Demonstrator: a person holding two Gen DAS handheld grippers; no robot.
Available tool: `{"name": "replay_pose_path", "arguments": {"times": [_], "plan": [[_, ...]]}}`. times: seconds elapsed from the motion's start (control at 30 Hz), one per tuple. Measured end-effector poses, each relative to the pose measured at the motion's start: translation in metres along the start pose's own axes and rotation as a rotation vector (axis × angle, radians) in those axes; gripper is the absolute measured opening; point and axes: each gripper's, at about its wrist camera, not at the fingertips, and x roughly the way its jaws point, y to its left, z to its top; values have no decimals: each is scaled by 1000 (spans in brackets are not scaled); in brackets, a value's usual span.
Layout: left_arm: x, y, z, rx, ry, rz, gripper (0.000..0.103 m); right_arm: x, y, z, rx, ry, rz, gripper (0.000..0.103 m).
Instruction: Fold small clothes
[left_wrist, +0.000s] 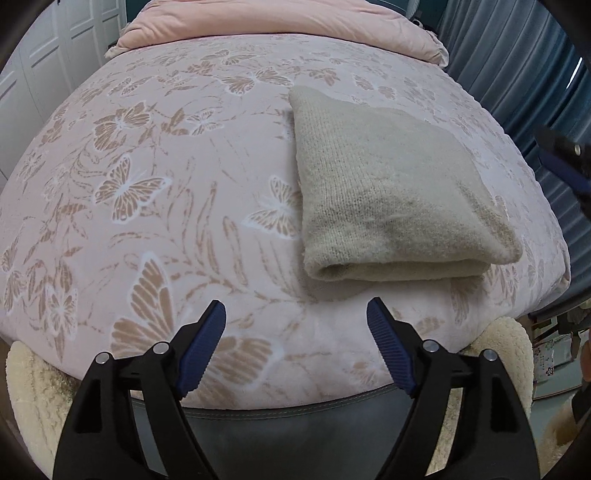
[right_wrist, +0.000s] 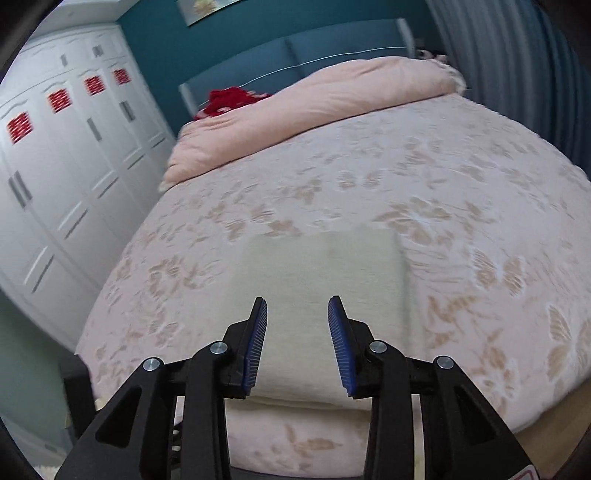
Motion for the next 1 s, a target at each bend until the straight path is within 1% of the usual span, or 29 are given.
{"name": "replay_pose_path", "arguments": {"times": [0.03, 0.07, 0.1, 0.13, 0.17, 0.2, 0.23, 0.27, 0.3, 0.33, 0.37, 0.4, 0.43, 0.47, 0.5, 0.53, 0.57, 0.63, 0.67, 0.7, 0.73, 0.77, 0.8, 0.83, 0.9, 0.93, 0.97, 1.0], "plan": [[-2, 2, 0, -1, -3, 5, 77, 13, 13, 1, -28, 23, 38, 32], [-3, 4, 0, -1, -7, 15, 78, 28, 22, -2, -52, 55, 54, 32], [-6, 6, -1, -2, -10, 29, 79, 52, 30, -9, -70, 115, 48, 29], [-8, 10, -1, -6, -15, 41, 80, 81, 35, -22, -87, 205, 32, 19], [-11, 14, -1, -14, -22, 47, 83, 114, 36, -42, -102, 314, 4, 18], [-13, 19, -2, -25, -28, 55, 85, 142, 32, -64, -100, 385, -15, 17], [-14, 25, -3, -40, -28, 62, 85, 143, 30, -74, -80, 361, 14, 17], [-15, 29, -3, -53, -23, 61, 85, 135, 33, -70, -73, 347, 17, 17], [-16, 34, -4, -63, -22, 58, 85, 124, 36, -60, -63, 351, 19, 13], [-16, 38, -5, -72, -25, 56, 85, 110, 37, -49, -40, 327, 43, 5], [-16, 40, -5, -80, -28, 57, 85, 97, 37, -39, -22, 295, 70, 4], [-16, 40, -4, -88, -28, 55, 85, 87, 34, -32, -21, 270, 65, 4], [-14, 39, -3, -93, -27, 44, 85, 82, 30, -29, -28, 256, 37, 4], [-13, 37, -1, -94, -27, 34, 85, 85, 23, -29, -33, 258, 1, 5], [-12, 32, 2, -90, -26, 25, 85, 96, 12, -35, -36, 298, -32, 9], [-11, 27, 5, -84, -27, 12, 85, 116, -1, -47, -45, 390, -70, 4], [-11, 21, 9, -79, -26, 0, 85, 129, -13, -58, -36, 440, -69, 2], [-14, 9, 17, -56, -36, -21, 85, 110, -27, -50, 57, 386, 11, 5], [-17, 3, 21, -40, -51, -21, 87, 96, -32, -41, 98, 344, 20, 10], [-19, -2, 25, -25, -66, -15, 88, 80, -39, -29, 133, 279, 6, 22], [-20, -7, 28, -8, -76, -10, 88, 68, -48, -18, 161, 223, -12, 38], [-20, -12, 32, 5, -84, -10, 88, 61, -58, -8, 191, 187, -25, 50], [-19, -16, 35, 15, -90, -12, 88, 59, -70, 0, 222, 172, -48, 65], [-17, -21, 38, 23, -88, -12, 88, 61, -82, 6, 243, 173, -82, 66], [-13, -29, 42, 31, -74, -11, 88, 79, -101, 11, 269, 218, -140, 66], [-11, -33, 43, 35, -69, -13, 88, 92, -107, 10, 276, 255, -146, 66], [-11, -36, 43, 40, -64, -10, 88, 103, -113, 7, 281, 290, -134, 63], [-10, -39, 43, 49, -60, -8, 88, 113, -114, 2, 271, 318, -129, 41]]}}
